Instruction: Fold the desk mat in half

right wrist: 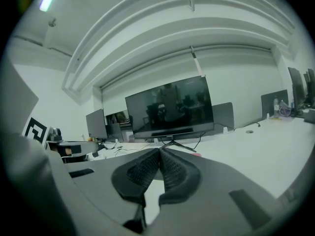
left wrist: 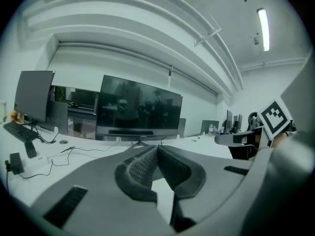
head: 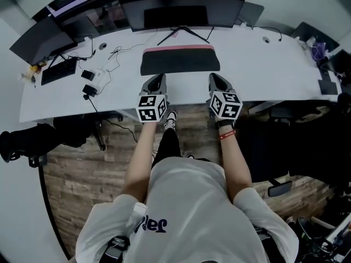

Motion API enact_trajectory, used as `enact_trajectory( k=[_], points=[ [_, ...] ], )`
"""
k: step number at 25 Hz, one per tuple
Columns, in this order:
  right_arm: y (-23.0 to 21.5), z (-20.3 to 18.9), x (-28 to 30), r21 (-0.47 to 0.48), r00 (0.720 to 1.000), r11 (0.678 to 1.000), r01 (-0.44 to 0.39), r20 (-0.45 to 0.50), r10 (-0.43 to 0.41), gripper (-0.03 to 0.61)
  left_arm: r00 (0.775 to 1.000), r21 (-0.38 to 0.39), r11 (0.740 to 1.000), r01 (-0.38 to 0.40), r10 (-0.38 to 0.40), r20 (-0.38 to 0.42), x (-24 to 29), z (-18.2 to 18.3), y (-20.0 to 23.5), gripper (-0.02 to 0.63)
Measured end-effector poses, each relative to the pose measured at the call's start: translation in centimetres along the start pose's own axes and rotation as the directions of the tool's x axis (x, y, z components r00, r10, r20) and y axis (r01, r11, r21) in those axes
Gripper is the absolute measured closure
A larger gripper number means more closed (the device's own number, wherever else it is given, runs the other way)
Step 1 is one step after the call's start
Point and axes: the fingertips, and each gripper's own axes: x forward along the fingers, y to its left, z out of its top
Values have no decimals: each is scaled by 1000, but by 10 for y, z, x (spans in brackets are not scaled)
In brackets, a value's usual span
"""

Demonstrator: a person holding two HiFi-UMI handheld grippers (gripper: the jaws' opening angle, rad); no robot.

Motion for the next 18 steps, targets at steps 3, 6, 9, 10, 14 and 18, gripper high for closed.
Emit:
enact_trajectory(
  k=[3, 6, 9, 10, 14, 18],
  points=[
    [7, 0, -26, -18, 1000, 1000, 0, 23, 1, 563, 1000, 12, 1000, -3, 3, 13, -22, 1, -14, 592],
    [15, 3, -46, -25, 999, 1000, -2, 50, 4, 565, 1000, 26, 1000, -2, 1, 27, -39, 5, -24, 592],
    [24, 8, -64, -42, 997, 999, -2, 73, 5, 565, 999, 36, 999, 0, -2, 40, -53, 12, -32, 592],
    [26, 10, -68, -45, 997, 999, 0, 77, 3, 565, 999, 39, 999, 2, -3, 44, -57, 15, -35, 592],
    [33, 18, -74, -42, 996, 999, 21, 90, -17, 565, 999, 49, 999, 18, -20, 49, -61, 27, -33, 592],
    [39, 26, -63, -38, 993, 998, 57, 106, -53, 565, 996, 79, 995, 66, -70, 47, -49, 38, -26, 592]
  ],
)
